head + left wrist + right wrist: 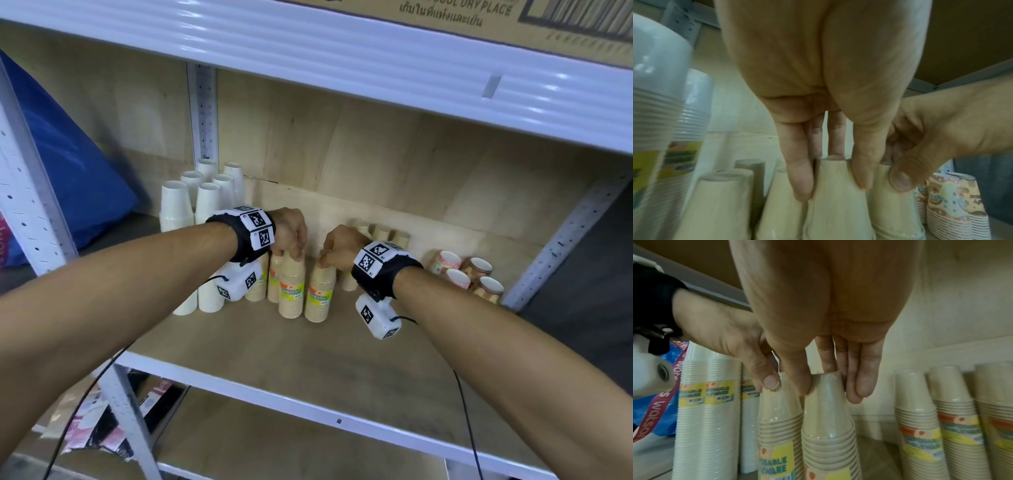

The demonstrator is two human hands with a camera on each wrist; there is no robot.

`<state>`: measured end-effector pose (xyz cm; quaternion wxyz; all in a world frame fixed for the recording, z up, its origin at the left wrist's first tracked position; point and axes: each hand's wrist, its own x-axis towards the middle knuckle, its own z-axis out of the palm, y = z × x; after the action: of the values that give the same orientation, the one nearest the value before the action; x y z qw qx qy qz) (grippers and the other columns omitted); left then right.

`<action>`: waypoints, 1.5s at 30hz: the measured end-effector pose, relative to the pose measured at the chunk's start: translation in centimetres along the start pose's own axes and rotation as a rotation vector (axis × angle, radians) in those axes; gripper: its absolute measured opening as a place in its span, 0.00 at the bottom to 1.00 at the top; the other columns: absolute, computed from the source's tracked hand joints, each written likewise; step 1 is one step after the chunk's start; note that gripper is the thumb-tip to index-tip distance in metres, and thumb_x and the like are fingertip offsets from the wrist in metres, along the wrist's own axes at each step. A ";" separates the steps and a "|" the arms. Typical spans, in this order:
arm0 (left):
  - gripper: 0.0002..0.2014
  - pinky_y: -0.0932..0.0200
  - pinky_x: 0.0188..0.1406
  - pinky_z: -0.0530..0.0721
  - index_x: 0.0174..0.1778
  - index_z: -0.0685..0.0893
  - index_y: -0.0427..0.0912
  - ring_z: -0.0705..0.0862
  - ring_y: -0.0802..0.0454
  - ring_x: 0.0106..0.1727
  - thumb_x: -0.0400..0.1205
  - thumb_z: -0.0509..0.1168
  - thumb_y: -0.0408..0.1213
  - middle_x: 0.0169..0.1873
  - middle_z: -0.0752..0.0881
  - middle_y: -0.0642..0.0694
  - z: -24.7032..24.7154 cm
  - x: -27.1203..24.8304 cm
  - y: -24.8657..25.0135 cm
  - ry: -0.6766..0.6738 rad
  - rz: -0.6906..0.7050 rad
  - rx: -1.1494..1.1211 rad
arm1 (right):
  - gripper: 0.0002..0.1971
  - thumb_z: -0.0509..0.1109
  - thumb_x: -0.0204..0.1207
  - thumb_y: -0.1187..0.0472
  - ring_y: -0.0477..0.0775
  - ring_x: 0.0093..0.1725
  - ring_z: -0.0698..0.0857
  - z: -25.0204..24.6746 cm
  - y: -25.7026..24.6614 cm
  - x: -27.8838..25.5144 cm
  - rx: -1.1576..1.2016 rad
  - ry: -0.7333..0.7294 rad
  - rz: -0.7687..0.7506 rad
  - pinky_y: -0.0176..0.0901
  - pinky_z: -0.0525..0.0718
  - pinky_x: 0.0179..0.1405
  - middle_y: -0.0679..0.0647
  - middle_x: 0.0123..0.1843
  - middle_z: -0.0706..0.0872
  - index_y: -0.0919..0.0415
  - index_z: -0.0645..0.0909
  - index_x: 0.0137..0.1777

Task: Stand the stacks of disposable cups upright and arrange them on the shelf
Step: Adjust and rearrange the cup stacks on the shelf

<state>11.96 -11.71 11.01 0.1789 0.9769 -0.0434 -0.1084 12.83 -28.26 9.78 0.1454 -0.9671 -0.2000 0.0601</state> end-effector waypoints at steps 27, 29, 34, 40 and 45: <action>0.15 0.63 0.38 0.79 0.57 0.89 0.42 0.84 0.50 0.48 0.74 0.76 0.32 0.51 0.87 0.47 2.3 8.9 13.8 0.150 0.251 0.067 | 0.16 0.74 0.72 0.58 0.57 0.53 0.86 -4.9 14.1 -1.2 -0.062 0.100 0.267 0.39 0.75 0.30 0.59 0.57 0.86 0.64 0.83 0.58; 0.16 0.59 0.44 0.84 0.57 0.88 0.42 0.86 0.48 0.50 0.73 0.76 0.31 0.51 0.87 0.46 2.5 9.6 14.2 0.151 0.247 0.070 | 0.15 0.73 0.73 0.59 0.59 0.55 0.86 -4.9 14.3 -0.9 -0.081 0.099 0.256 0.42 0.77 0.35 0.59 0.57 0.86 0.64 0.83 0.57; 0.08 0.58 0.40 0.82 0.37 0.83 0.49 0.86 0.45 0.49 0.74 0.74 0.31 0.46 0.84 0.47 3.1 11.1 15.1 0.179 0.249 0.117 | 0.14 0.71 0.74 0.61 0.61 0.56 0.85 -4.5 15.1 0.2 -0.092 0.097 0.217 0.48 0.84 0.49 0.60 0.57 0.85 0.62 0.81 0.59; 0.08 0.60 0.40 0.77 0.46 0.85 0.47 0.85 0.44 0.51 0.75 0.72 0.30 0.52 0.85 0.45 3.7 12.5 15.7 0.180 0.268 0.135 | 0.11 0.67 0.77 0.61 0.63 0.56 0.85 -4.3 15.8 1.8 -0.086 0.133 0.206 0.49 0.84 0.50 0.60 0.57 0.86 0.62 0.84 0.57; 0.08 0.61 0.39 0.75 0.52 0.89 0.37 0.86 0.41 0.52 0.78 0.69 0.29 0.51 0.87 0.40 4.7 13.4 16.0 0.181 0.263 0.153 | 0.03 0.65 0.76 0.60 0.62 0.51 0.85 -4.1 16.3 2.7 -0.058 0.137 0.196 0.43 0.76 0.41 0.59 0.53 0.86 0.57 0.80 0.46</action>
<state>23.18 -29.86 9.81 0.1199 0.9793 -0.1627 0.0078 22.02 -42.52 8.56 0.1243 -0.9876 -0.0958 0.0020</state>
